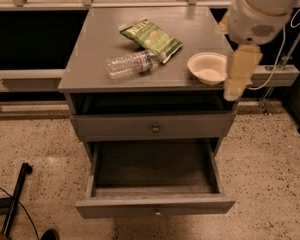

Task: Place water bottle into middle drawer

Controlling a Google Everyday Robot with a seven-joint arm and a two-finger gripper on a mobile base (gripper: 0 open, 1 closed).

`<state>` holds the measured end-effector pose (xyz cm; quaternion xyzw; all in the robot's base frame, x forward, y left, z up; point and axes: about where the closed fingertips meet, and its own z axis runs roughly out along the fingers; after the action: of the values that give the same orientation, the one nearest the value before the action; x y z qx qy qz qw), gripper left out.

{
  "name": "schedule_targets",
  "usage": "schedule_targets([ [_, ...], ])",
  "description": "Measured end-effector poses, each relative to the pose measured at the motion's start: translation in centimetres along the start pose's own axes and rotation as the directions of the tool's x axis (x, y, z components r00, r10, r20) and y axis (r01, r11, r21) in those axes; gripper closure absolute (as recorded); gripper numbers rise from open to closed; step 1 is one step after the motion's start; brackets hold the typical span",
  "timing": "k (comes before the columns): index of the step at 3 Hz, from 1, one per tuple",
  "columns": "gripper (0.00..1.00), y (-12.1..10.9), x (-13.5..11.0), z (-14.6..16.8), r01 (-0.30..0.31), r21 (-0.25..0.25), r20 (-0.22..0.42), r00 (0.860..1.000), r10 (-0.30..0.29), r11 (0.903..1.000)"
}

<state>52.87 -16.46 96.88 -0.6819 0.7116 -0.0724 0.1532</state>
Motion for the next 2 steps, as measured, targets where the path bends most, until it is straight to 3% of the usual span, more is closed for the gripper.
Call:
schedule_targets([
  [1,0.00,-5.2,-5.3,3.5,0.145,-0.020,0.010,0.989,-0.145,0.9892],
  [2,0.00,-9.5,-10.6,7.9,0.228,-0.057,0.051,0.973,-0.225,0.9721],
])
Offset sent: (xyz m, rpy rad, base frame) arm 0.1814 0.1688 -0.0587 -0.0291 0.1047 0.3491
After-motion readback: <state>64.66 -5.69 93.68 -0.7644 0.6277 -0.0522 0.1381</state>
